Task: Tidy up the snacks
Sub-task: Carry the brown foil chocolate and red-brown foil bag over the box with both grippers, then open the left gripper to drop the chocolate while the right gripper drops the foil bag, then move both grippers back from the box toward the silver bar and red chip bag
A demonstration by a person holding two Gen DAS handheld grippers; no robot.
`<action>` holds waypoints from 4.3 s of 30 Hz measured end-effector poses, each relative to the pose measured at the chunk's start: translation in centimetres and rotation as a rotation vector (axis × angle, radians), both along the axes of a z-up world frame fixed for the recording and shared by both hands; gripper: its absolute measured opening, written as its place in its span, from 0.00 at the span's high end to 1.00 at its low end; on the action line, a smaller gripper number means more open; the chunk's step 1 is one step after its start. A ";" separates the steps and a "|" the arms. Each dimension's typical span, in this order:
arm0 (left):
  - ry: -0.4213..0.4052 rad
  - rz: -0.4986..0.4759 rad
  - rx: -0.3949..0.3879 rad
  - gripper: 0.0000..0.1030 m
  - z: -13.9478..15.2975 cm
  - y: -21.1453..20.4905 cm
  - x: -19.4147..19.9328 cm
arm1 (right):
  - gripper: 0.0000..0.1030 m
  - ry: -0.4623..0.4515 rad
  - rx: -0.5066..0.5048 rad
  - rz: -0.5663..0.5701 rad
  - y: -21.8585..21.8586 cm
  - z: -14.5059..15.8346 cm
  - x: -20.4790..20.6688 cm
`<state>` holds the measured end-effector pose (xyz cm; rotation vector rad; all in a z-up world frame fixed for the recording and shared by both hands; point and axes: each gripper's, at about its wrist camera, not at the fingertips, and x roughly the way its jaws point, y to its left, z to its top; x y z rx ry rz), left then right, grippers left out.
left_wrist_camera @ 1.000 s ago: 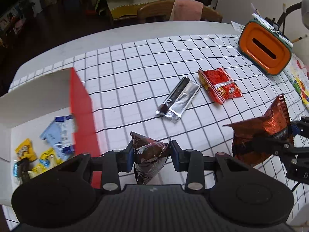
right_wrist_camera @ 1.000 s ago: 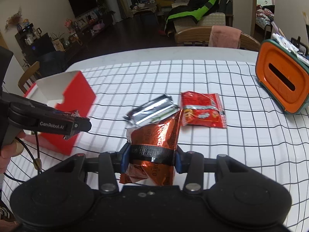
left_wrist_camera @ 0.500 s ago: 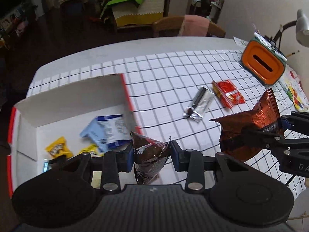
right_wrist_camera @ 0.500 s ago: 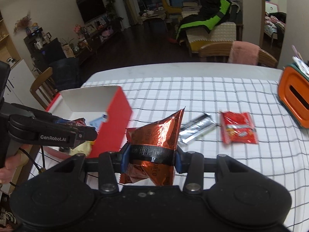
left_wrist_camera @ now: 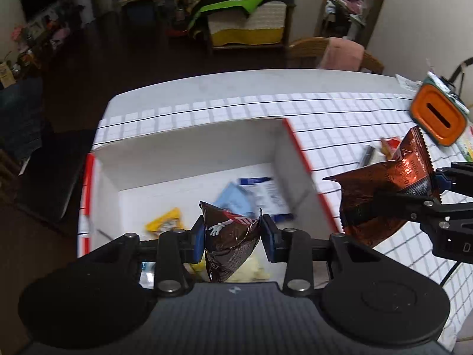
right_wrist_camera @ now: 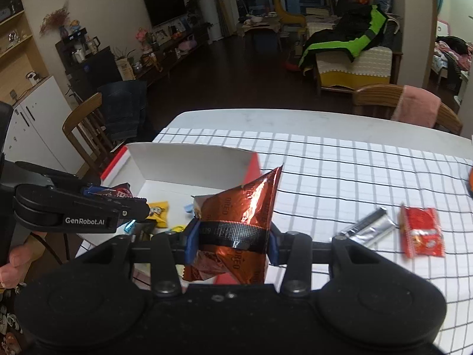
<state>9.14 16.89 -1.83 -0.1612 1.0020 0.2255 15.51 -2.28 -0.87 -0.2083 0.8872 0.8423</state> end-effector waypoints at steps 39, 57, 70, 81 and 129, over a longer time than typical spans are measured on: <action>0.310 0.055 -0.038 0.62 -8.4 8.3 5.7 | 0.54 0.141 -0.198 0.078 13.0 -9.5 1.1; 0.187 0.017 -0.037 0.44 -4.8 6.8 3.4 | 0.28 0.099 -0.143 0.065 10.7 -6.2 -0.3; 0.037 -0.021 0.008 0.33 -0.8 3.9 0.7 | 0.22 0.032 -0.085 0.046 7.3 -2.3 -1.8; -0.106 -0.031 0.103 0.24 2.1 -0.1 -1.0 | 0.18 0.028 -0.016 0.014 2.5 -0.6 -1.6; 0.071 -0.389 0.047 0.13 -9.0 -22.7 20.0 | 0.00 0.064 -0.160 -0.116 -19.5 -9.7 19.6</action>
